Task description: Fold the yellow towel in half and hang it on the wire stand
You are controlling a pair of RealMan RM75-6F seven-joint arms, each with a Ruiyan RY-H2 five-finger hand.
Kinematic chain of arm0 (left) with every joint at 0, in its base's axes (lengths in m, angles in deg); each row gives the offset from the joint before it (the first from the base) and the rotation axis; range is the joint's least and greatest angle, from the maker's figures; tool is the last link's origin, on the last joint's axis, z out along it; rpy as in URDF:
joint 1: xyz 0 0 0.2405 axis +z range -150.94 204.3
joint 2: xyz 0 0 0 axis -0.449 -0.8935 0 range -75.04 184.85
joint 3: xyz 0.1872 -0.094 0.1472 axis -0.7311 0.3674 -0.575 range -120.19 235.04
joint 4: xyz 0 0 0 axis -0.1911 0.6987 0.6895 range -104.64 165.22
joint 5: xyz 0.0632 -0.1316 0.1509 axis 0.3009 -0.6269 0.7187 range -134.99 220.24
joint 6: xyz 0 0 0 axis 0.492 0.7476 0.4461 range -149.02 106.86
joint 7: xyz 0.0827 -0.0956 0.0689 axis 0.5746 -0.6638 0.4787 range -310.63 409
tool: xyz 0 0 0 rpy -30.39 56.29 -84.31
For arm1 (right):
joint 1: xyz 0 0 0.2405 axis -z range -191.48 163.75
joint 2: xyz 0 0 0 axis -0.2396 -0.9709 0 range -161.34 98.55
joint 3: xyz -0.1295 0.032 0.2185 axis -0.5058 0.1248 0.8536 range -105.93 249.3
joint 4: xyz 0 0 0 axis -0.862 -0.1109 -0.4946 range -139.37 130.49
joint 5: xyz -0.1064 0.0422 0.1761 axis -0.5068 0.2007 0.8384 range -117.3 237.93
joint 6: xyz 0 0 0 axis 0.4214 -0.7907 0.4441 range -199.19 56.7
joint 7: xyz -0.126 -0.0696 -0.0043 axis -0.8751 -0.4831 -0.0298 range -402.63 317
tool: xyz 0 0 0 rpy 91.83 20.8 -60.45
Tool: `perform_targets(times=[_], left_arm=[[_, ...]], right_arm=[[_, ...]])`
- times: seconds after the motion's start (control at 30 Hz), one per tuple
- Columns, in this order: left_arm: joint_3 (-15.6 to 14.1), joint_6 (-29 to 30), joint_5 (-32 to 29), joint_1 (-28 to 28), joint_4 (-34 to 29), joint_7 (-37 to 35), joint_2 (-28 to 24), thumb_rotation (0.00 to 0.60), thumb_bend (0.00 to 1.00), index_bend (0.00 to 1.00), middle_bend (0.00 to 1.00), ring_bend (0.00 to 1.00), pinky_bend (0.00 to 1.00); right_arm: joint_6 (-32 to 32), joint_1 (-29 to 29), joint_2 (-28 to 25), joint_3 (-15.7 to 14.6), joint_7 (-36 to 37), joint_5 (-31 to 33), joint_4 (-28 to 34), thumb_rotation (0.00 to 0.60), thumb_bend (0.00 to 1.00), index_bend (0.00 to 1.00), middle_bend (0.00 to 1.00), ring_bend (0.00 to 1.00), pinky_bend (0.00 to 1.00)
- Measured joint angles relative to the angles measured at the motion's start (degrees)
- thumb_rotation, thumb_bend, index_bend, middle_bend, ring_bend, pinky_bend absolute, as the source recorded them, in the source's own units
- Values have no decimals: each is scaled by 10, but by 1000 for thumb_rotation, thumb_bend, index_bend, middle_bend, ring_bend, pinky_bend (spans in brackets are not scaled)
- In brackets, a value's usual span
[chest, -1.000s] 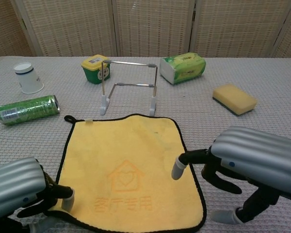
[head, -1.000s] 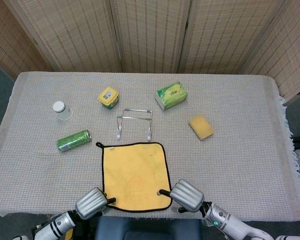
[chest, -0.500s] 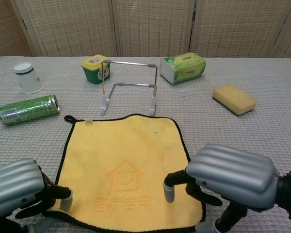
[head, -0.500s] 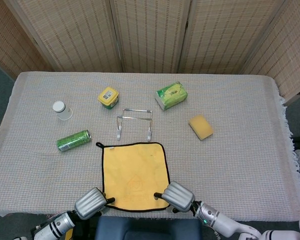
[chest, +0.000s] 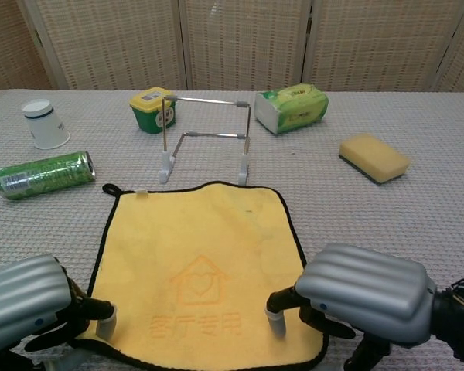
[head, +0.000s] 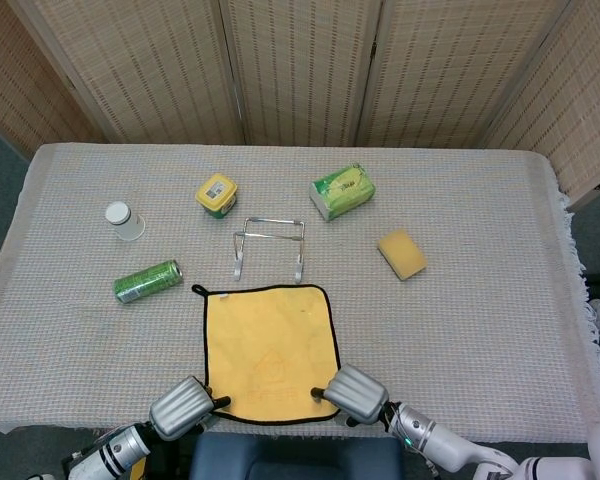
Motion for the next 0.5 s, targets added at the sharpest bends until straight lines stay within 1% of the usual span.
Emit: perform_targets(times=[0.23,0.33,0.4,0.5], left_arm=[[0,0,-1,0,0,0,0,600,512,520,926,816,912],[0,1,0,0,0,-1,0,600,513,520,927,816,912],[0,3,0,0,0,-2,0,600,513,520,927,816,912],[3,5,-2,0,0,-6,-1,600,513,521,927,816,912]], right_arm=[[1,-4,7,-1,-1,6,-11,600,300,461,866,912,994],[4,-5,10,0,0,9,-15,600,361,486,866,913,994],[6,-5,11,1,1,11,-16,600,421,512,866,914,994],[12,-6,12,3,3,12,-15,600,466,541,867,916,994]])
